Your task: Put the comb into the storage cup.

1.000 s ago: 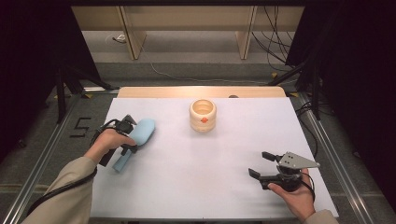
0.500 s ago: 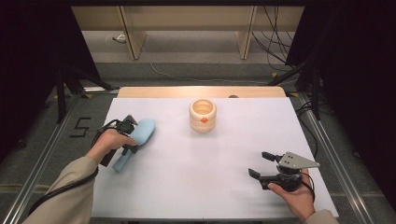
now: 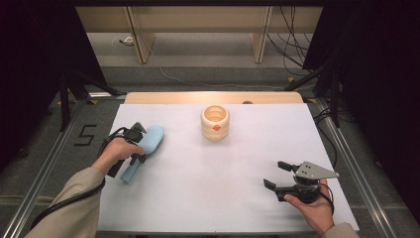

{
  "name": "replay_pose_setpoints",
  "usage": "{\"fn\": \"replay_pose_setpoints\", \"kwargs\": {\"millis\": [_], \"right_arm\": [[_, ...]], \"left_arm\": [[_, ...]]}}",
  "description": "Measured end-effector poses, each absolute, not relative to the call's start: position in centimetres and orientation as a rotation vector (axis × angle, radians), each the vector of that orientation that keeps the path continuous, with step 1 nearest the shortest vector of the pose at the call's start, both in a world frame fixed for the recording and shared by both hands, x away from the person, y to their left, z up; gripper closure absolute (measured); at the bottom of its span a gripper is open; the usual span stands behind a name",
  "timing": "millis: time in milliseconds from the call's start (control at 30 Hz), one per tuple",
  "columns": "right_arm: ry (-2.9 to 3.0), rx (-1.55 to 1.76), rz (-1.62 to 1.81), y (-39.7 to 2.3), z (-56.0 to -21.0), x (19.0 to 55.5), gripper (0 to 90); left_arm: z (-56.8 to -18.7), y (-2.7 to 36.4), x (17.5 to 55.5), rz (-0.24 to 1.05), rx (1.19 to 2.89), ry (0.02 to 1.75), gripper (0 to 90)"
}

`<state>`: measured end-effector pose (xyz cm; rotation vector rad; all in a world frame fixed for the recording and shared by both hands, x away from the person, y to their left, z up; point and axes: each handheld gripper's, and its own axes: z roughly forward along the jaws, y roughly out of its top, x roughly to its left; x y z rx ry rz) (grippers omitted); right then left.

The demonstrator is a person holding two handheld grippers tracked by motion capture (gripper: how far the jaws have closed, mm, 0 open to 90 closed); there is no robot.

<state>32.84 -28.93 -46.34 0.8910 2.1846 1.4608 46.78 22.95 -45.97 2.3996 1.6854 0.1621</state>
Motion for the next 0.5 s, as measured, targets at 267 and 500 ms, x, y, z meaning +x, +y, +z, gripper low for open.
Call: {"fn": "replay_pose_setpoints", "kwargs": {"millis": [267,500], "right_arm": [[2.185,0.893,1.463,-28.93,-46.35,32.85,16.0],[2.184,0.894,1.462,-28.94,-46.34,32.84,16.0]], "left_arm": [[-45.92,23.06,46.61,0.169,2.381,1.680,69.0],[-45.86,23.15,46.42,0.191,2.353,1.672,69.2]]}}
